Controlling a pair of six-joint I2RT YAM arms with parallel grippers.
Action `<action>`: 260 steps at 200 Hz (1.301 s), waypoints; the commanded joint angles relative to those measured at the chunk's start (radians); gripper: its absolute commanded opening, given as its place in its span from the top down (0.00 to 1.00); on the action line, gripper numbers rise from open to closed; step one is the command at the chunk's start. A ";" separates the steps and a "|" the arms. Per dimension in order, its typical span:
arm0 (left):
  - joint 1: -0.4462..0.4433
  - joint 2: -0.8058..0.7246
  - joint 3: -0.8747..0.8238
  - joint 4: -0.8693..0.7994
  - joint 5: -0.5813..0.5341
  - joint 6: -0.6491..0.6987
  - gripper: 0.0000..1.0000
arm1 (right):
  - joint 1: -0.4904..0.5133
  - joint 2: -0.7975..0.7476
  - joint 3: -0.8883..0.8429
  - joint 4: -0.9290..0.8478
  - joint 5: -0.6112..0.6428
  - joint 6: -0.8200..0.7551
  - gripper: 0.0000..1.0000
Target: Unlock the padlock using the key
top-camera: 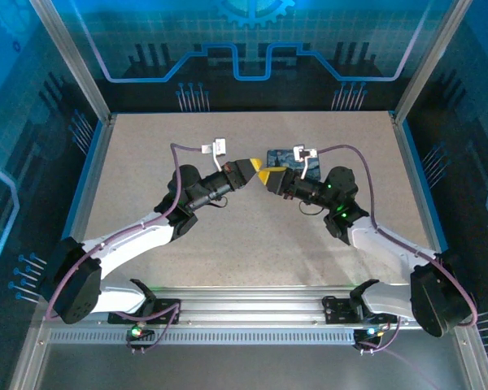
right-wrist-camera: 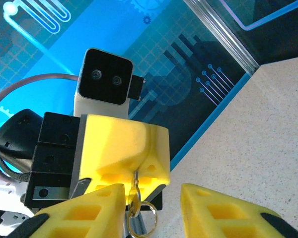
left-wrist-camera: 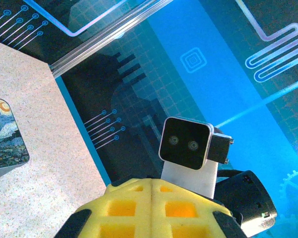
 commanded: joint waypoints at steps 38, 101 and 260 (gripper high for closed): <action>-0.007 -0.012 0.017 0.040 0.001 0.025 1.00 | 0.015 0.014 0.040 0.007 -0.013 -0.003 0.77; -0.006 -0.019 0.012 0.039 -0.014 0.029 1.00 | 0.015 0.016 0.028 -0.005 -0.002 -0.003 0.87; 0.001 -0.089 -0.015 -0.071 -0.066 0.098 0.55 | -0.014 -0.098 0.038 -0.334 0.052 -0.176 1.00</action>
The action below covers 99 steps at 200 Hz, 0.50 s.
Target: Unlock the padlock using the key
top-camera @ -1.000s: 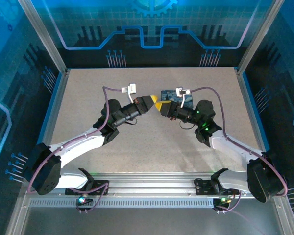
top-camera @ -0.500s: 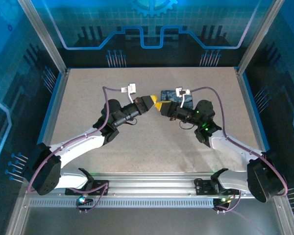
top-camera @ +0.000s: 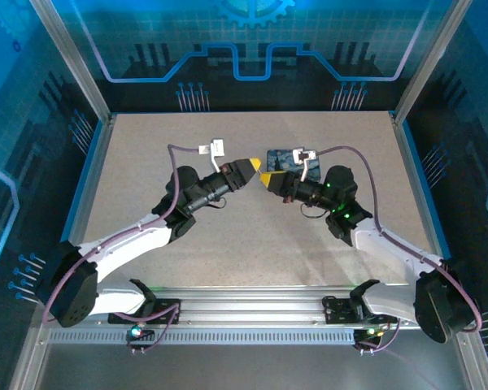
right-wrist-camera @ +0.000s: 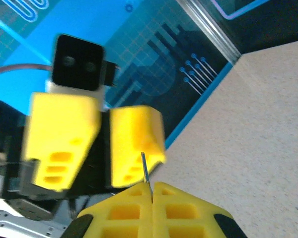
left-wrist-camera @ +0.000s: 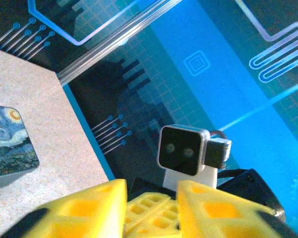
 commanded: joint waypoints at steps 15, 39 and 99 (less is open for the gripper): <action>0.008 -0.066 0.009 -0.118 -0.042 0.086 0.47 | -0.022 -0.077 0.030 -0.220 0.036 -0.130 1.00; 0.023 -0.067 0.030 -0.235 -0.048 0.118 0.39 | -0.025 -0.120 0.038 -0.335 0.068 -0.184 1.00; 0.089 0.047 0.172 -0.576 -0.050 0.156 0.19 | -0.025 -0.196 0.077 -0.548 0.138 -0.290 1.00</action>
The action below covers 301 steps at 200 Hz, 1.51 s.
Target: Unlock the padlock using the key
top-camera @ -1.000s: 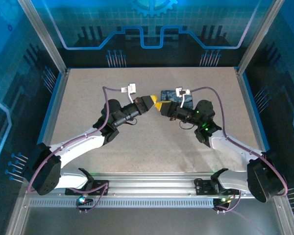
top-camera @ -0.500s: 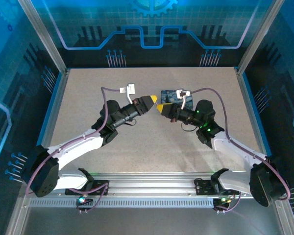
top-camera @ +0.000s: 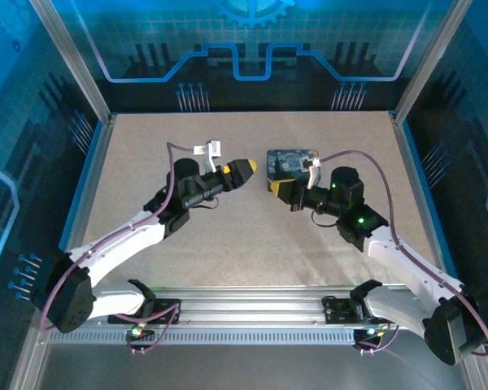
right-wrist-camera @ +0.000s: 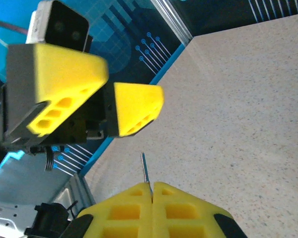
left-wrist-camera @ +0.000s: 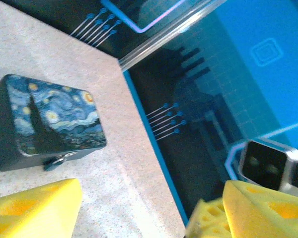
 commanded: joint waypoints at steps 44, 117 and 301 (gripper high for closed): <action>0.033 0.220 0.235 -0.367 -0.047 0.074 0.05 | -0.008 -0.069 0.041 -0.171 0.063 -0.090 1.00; 0.031 0.560 0.476 -0.474 0.028 0.038 0.07 | -0.010 -0.092 0.042 -0.201 0.073 -0.108 1.00; 0.028 0.870 0.708 -0.627 0.017 0.022 0.13 | -0.013 -0.070 0.054 -0.217 0.082 -0.112 1.00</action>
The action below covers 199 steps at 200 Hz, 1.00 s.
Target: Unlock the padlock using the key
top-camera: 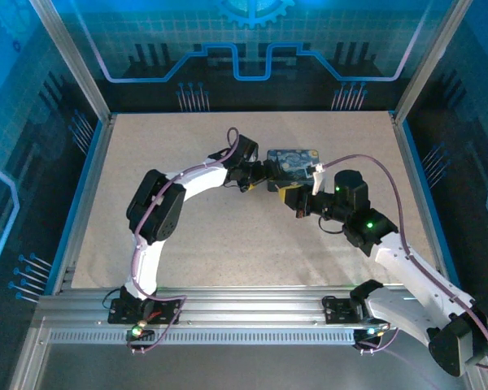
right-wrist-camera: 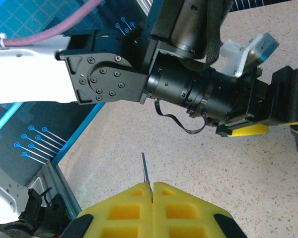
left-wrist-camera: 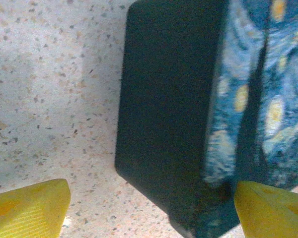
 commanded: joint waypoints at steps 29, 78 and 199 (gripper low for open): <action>0.005 0.019 0.002 -0.079 -0.035 0.024 0.13 | -0.012 0.007 0.040 -0.020 0.013 -0.016 0.99; 0.039 -0.026 -0.093 -0.076 -0.060 0.038 0.13 | -0.013 0.011 0.046 -0.034 0.016 -0.023 1.00; 0.157 -0.159 -0.283 -0.050 -0.073 0.089 0.12 | -0.013 0.025 0.040 -0.033 0.009 -0.018 1.00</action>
